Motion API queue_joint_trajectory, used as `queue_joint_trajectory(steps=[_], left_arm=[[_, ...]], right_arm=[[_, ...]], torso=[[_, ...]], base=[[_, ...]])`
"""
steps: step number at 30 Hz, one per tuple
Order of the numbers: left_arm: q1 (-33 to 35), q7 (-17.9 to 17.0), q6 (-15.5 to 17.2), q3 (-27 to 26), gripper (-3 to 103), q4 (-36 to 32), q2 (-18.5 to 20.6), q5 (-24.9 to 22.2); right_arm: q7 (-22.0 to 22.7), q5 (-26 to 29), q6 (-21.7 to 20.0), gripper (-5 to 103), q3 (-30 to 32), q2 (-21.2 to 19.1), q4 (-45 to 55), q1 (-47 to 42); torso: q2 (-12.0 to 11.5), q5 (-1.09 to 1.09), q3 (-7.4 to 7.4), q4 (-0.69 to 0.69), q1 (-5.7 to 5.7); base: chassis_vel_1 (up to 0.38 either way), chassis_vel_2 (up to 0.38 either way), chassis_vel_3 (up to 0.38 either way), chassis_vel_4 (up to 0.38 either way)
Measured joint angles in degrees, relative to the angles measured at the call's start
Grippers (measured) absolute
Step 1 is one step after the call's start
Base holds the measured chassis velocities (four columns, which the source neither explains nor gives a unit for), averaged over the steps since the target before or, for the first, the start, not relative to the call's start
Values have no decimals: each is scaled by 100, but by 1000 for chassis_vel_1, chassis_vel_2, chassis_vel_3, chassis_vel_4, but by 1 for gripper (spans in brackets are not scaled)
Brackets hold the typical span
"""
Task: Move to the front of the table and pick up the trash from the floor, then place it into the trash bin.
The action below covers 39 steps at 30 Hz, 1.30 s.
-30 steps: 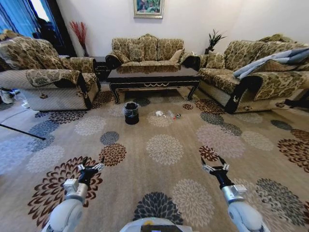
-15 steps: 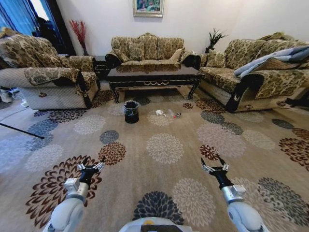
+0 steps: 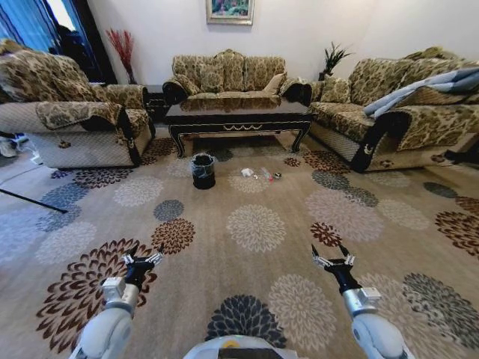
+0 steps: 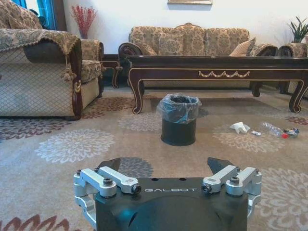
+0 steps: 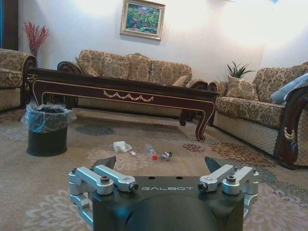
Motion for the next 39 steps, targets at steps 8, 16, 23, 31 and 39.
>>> queue_joint_trajectory(steps=[8, 16, 23, 31, 39], left_arm=[[9, 8, -13, -4, 100, 0, 0, 7], [25, 21, -36, -9, 100, 0, 3, 18], [20, 11, -35, -7, 100, -8, 27, 47], [25, 1, -42, 2, 100, -23, 52, 64], [132, 33, -142, -74, 100, 36, 91, 73]], right_arm=[[-9, 61, 3, 100, 15, -9, 27, -6], [-41, 6, 13, 100, 30, -33, 35, -29], [-73, 0, 11, 100, 61, -75, 51, -36], [-93, -10, 8, 100, 61, -69, 69, -36], [-122, -39, 41, 100, 71, -41, 39, -60]], torso=[[-218, 0, -162, 0, -55], [-396, 0, -299, 0, -96], [-541, 0, -424, 0, -118], [-735, 0, -587, 0, -141], [-912, 0, -754, -1, -142]], base=[[0, 0, 0, 0], [0, 0, 0, 0], [0, 0, 0, 0], [0, 0, 0, 0], [0, 0, 0, 0]])
